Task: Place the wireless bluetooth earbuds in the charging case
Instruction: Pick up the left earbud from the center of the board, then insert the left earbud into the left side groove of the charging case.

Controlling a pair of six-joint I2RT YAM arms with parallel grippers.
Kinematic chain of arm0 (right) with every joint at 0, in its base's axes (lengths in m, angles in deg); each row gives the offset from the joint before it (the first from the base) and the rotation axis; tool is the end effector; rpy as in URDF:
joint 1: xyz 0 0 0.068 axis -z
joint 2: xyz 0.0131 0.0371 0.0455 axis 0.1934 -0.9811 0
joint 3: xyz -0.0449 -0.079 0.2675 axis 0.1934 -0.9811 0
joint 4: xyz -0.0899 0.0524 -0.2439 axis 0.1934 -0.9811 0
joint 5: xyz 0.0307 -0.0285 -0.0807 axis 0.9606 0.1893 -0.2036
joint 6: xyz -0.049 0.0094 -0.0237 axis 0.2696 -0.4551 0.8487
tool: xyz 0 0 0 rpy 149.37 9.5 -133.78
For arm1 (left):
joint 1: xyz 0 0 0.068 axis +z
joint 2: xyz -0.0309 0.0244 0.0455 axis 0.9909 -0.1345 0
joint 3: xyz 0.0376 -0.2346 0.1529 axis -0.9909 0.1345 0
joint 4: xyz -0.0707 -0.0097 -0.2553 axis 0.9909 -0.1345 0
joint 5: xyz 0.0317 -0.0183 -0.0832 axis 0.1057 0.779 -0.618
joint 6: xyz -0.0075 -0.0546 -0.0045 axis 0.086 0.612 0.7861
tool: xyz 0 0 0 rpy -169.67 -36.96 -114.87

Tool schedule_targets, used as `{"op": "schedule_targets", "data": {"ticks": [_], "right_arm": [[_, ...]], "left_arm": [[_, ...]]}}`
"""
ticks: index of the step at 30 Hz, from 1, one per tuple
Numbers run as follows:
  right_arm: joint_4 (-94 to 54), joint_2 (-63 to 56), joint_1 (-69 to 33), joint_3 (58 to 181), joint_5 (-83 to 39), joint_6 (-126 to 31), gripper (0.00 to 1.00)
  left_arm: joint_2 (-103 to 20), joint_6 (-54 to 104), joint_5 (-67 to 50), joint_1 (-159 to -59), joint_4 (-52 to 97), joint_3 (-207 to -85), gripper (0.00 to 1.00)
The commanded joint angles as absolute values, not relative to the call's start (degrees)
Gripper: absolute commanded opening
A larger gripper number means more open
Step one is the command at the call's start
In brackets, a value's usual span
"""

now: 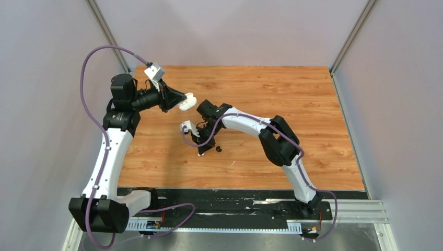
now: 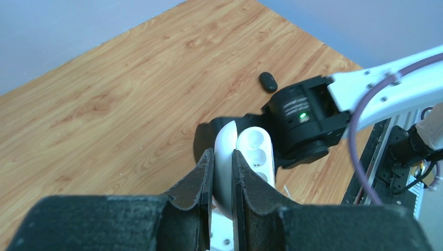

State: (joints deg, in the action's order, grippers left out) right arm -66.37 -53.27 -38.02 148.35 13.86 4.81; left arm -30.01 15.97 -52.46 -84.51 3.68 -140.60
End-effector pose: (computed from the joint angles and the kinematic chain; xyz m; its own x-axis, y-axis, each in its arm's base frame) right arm 0.2932 0.3789 0.1681 0.0477 -0.7344 -0.6770 -0.9214 -0.2940 0.2541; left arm 0.2381 -0.0391 0.4082 -0.2723 -0.0144 -0.9621 0.7808 0.5811 -0.2297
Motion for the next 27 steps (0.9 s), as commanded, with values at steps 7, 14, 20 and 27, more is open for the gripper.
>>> {"op": "schedule_targets", "data": {"ticks": [7, 14, 20, 27], "right_arm": [[-66.8, -19.3, -25.6, 138.2, 21.6, 14.1, 0.00], [-66.7, -9.3, -20.8, 141.7, 22.0, 14.6, 0.00], [-65.8, -10.3, -20.9, 147.2, 20.8, 12.6, 0.00], [-66.0, -13.8, -22.6, 157.2, 20.5, 7.7, 0.00]], "left_arm": [[-36.5, 11.2, -52.9, -84.4, 2.9, -145.6, 0.00], [-41.3, 5.4, -53.9, -87.4, -0.2, -149.0, 0.00], [-44.6, 5.0, -54.1, -91.4, 1.9, -151.9, 0.00], [-47.0, 8.1, -53.7, -95.0, 5.4, -153.7, 0.00]]}}
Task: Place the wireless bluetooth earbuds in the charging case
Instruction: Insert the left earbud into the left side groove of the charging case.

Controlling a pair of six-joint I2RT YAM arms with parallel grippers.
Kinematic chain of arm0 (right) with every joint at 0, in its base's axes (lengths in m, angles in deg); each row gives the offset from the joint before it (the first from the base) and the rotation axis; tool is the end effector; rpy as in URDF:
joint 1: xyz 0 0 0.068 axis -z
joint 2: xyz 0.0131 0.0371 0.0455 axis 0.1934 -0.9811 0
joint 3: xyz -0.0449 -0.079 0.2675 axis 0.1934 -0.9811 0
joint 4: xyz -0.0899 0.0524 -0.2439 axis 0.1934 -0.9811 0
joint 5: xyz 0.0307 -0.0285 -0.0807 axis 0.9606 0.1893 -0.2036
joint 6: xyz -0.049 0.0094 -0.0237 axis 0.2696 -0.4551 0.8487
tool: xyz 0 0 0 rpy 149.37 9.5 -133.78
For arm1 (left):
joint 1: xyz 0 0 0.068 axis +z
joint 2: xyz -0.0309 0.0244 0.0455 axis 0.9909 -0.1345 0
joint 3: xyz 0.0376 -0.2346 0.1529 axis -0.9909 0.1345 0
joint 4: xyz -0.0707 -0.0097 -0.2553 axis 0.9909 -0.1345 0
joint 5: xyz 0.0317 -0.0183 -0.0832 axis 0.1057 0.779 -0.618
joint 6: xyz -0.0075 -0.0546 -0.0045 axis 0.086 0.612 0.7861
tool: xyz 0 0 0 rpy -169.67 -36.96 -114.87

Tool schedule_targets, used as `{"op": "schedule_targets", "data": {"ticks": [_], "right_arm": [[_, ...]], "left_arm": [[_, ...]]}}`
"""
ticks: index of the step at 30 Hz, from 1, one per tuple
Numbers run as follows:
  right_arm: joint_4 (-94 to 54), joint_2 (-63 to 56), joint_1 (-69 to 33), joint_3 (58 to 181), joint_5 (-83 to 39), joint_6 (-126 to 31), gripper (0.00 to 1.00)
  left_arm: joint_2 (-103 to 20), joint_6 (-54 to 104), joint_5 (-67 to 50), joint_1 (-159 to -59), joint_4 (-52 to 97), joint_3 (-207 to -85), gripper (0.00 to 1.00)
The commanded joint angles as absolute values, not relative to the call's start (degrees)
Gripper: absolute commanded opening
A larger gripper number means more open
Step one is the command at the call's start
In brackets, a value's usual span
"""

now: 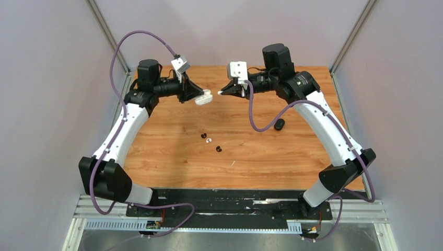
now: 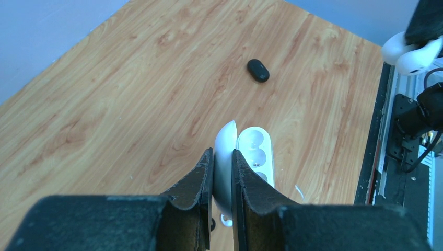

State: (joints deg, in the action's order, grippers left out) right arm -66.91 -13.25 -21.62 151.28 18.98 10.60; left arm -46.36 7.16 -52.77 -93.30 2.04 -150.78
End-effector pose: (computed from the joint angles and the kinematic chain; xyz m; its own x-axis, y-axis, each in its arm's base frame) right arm 0.2620 0.2022 0.4663 0.4373 -0.3298 -0.8366 -0.8967 -0.0896 -0.4334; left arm 0.3041 -0.0898 0.3928 -0.2662 0.1216 -0.9562 0.8762 0.4441 -0.1875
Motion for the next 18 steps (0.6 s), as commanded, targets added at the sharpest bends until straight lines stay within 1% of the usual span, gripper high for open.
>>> {"op": "schedule_targets", "data": {"ticks": [1, 5, 8, 13, 18], "right_arm": [[-66.1, -14.3, -22.9, 158.3, 21.0, 7.2, 0.00], [-66.4, -14.7, -23.6, 158.9, 23.0, 8.6, 0.00], [-66.4, -14.6, -25.3, 158.7, 23.0, 9.1, 0.00], [-67.0, -14.0, -28.8, 155.8, 20.8, 12.5, 0.00], [-67.2, -14.1, -30.7, 154.3, 20.4, 12.4, 0.00]], "left_arm": [[-47.1, 8.3, -53.7, -95.3, 5.7, -153.7, 0.00], [-46.8, 6.3, -54.0, -98.0, 4.8, -153.2, 0.00], [-45.8, 8.3, -55.1, -98.9, 6.0, -152.2, 0.00], [-42.1, 7.8, -54.4, -100.0, 8.6, -149.1, 0.00], [-39.0, 6.4, -55.2, -100.1, 8.9, -148.0, 0.00]]}}
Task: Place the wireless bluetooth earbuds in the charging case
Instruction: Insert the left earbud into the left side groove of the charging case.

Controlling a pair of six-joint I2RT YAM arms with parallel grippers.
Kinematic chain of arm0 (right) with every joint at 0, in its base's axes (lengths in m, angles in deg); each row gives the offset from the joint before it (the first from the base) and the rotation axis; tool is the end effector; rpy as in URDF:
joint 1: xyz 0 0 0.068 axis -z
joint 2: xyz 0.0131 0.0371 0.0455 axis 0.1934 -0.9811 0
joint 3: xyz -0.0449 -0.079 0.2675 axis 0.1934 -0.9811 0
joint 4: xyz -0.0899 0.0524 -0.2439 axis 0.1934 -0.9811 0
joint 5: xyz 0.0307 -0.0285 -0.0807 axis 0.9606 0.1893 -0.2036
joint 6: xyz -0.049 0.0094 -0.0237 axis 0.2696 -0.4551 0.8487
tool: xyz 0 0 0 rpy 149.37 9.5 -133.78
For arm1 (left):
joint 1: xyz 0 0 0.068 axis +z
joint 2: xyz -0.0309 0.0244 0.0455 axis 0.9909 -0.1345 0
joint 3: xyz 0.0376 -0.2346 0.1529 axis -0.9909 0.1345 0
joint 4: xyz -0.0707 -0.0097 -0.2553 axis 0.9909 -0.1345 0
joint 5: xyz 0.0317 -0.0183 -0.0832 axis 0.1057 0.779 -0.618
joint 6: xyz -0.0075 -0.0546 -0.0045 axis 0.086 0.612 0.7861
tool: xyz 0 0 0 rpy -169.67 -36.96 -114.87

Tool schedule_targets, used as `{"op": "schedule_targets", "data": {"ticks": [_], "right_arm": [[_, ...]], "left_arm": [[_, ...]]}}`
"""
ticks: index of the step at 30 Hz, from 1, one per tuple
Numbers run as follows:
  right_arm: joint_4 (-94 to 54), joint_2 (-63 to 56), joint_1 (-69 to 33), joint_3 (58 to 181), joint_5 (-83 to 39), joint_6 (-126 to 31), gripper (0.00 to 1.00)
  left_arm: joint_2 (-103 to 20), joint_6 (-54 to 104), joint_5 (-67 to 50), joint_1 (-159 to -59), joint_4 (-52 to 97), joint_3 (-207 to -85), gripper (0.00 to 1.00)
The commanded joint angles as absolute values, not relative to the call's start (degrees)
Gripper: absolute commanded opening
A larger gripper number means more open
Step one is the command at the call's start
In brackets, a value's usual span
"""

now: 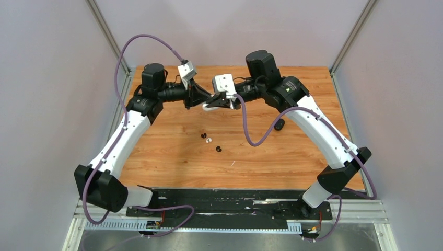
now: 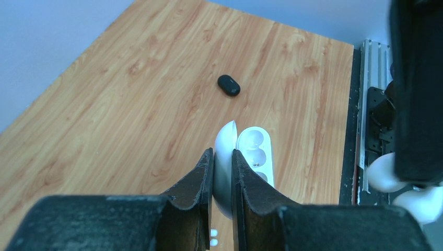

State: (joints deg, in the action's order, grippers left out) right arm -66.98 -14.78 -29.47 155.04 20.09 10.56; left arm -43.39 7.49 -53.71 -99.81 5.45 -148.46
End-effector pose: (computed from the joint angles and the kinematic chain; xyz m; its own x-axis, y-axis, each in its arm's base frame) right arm 0.2342 0.2387 0.4782 0.5006 -0.2323 -0.8339 -0.8629 -0.2116 -0.4590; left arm 0.2798 -0.1202 0.3995 -0.1903 0.1268 -0.9735 0.9355 0.3240 -0.1407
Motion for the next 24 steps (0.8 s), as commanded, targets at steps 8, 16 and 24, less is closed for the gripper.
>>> {"op": "schedule_targets", "data": {"ticks": [8, 16, 24], "right_arm": [[-67.1, -14.9, -31.8, 154.5, 19.7, 13.3, 0.00], [-67.2, -15.7, -32.4, 154.1, 18.3, 14.0, 0.00], [-67.2, -16.8, -33.3, 153.7, 16.5, 14.2, 0.00]], "left_arm": [[-34.8, 6.8, -56.2, -100.3, 12.2, -144.5, 0.00], [-33.0, 4.5, -56.5, -100.9, 9.9, -144.1, 0.00], [-32.0, 3.3, -56.7, -101.1, 9.4, -143.7, 0.00]]}}
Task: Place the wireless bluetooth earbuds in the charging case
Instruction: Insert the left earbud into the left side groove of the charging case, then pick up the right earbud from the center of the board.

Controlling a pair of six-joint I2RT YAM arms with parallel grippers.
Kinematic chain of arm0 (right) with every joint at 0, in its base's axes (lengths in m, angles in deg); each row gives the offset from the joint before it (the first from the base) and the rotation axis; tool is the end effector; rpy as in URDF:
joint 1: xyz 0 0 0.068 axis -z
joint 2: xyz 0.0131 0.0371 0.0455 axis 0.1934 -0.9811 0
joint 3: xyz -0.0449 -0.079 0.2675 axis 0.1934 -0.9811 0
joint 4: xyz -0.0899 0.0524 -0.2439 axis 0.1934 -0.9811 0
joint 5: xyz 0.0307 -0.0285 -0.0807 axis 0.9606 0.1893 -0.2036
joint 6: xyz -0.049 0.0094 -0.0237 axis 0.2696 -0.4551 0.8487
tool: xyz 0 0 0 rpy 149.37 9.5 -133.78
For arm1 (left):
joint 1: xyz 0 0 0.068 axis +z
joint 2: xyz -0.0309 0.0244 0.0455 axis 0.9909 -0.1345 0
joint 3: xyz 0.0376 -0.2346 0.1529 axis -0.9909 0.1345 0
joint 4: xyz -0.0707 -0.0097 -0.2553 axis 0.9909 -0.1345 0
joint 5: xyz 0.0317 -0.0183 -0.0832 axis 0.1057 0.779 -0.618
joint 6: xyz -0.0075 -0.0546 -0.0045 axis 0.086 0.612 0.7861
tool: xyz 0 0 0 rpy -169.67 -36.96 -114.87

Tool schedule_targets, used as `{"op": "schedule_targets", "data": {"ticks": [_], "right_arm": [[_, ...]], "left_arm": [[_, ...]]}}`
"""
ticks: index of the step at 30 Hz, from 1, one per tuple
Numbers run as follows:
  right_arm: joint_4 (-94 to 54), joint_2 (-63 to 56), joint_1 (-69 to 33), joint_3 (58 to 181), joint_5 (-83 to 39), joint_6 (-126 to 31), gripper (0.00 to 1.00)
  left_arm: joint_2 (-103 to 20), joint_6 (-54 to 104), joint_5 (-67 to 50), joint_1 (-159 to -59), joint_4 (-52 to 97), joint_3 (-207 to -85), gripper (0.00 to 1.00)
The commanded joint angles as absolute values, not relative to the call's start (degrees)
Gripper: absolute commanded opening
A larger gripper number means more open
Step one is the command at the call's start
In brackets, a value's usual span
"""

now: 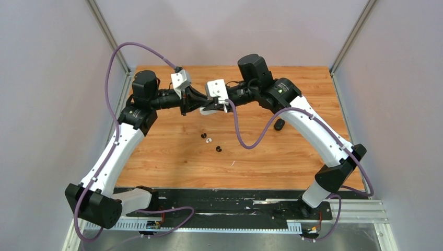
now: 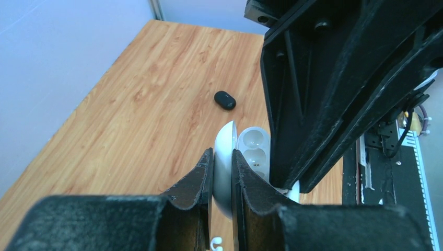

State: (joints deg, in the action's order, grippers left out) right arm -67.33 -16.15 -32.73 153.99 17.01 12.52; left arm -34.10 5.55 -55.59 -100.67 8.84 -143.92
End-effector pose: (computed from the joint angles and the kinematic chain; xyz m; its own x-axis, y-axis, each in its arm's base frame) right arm 0.2292 0.2584 0.4637 0.5178 -0.2623 -0.8143 -0.8513 -0.2529 -0.4598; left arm 0.2351 -0.1109 0.4204 -0.0219 0.0913 -0.9956 0.9623 0.2721 0.0038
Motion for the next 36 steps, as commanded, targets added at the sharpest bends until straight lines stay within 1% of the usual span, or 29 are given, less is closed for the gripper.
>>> {"op": "schedule_targets", "data": {"ticks": [1, 15, 24, 28, 29, 31, 36], "right_arm": [[-67.2, -17.0, -33.3, 153.7, 16.2, 14.3, 0.00], [-67.7, -18.4, -33.6, 153.0, 12.4, 15.1, 0.00], [-75.0, -21.7, -34.6, 157.0, 11.2, 17.1, 0.00], [-75.7, -22.6, -35.6, 157.6, 9.3, 16.9, 0.00], [-75.5, -22.9, -35.9, 157.8, 8.3, 16.6, 0.01], [-74.4, -23.1, -36.5, 158.0, 6.0, 15.1, 0.08], [-69.5, -21.4, -37.3, 156.4, 3.3, 13.1, 0.21]], "left_arm": [[-31.8, 3.0, -56.7, -101.0, 9.0, -143.6, 0.00], [-31.2, -2.1, -56.7, -101.1, 7.4, -143.2, 0.00], [-30.8, -4.3, -56.2, -101.3, 7.4, -142.7, 0.00], [-30.9, -3.2, -56.4, -101.6, 8.4, -142.4, 0.00], [-30.9, -2.5, -56.6, -101.6, 9.0, -142.3, 0.00], [-30.9, -1.6, -56.9, -101.8, 9.7, -141.8, 0.00], [-30.9, -1.5, -56.9, -101.8, 10.1, -140.6, 0.00]]}}
